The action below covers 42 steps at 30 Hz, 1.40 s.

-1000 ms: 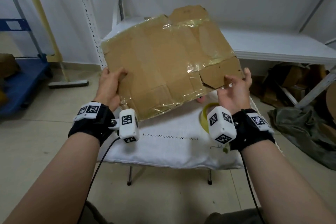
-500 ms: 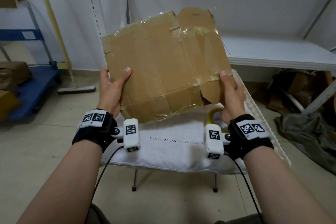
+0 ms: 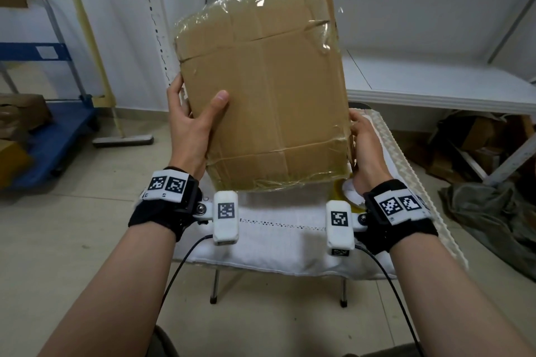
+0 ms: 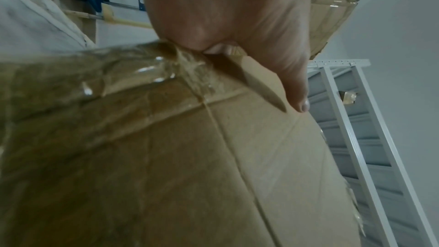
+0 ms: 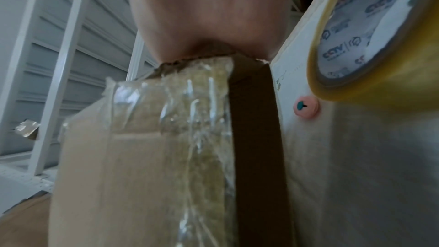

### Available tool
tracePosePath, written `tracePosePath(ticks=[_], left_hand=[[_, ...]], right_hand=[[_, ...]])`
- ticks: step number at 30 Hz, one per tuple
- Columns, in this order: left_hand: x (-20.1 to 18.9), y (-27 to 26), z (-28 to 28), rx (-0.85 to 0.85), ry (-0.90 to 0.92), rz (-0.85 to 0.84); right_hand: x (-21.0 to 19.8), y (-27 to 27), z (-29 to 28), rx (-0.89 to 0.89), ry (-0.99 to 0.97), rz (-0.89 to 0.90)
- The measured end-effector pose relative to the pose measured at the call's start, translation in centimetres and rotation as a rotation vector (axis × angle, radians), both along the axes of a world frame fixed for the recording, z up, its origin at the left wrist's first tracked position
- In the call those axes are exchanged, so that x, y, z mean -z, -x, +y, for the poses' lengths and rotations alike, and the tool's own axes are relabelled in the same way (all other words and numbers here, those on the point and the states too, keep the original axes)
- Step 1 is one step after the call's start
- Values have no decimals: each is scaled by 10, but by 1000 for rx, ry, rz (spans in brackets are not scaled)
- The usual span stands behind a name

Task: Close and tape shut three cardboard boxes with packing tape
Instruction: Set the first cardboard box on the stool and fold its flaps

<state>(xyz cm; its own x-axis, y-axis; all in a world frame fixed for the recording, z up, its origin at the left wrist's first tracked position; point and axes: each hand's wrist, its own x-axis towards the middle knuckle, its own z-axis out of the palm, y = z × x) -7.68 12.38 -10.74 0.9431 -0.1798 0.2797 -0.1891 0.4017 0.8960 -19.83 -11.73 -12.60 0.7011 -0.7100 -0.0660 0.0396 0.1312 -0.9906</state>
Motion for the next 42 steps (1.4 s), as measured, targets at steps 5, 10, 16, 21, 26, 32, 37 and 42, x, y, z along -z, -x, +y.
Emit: tracePosePath(ticks=[5, 10, 16, 21, 26, 32, 37, 42], left_hand=[[-2, -2, 1, -15, -27, -68], [-1, -2, 2, 0, -33, -124], [-1, -2, 4, 6, -122, -195], [4, -1, 7, -3, -255, -297], [11, 3, 5, -41, -323, -370], [14, 15, -4, -60, -310, -433], [6, 17, 1, 11, -289, -404], [-7, 21, 7, 31, -242, -370]], right_hand=[[-9, 5, 11, -108, -75, -22], [-9, 12, 15, -188, -15, -11], [0, 19, 14, -308, -147, -10], [14, 21, 17, -288, -252, 14], [18, 25, 6, -253, -222, 34], [-1, 28, 10, -203, -41, -113], [-29, 25, 12, -120, 72, -344], [-40, 27, 25, -122, 178, -355]])
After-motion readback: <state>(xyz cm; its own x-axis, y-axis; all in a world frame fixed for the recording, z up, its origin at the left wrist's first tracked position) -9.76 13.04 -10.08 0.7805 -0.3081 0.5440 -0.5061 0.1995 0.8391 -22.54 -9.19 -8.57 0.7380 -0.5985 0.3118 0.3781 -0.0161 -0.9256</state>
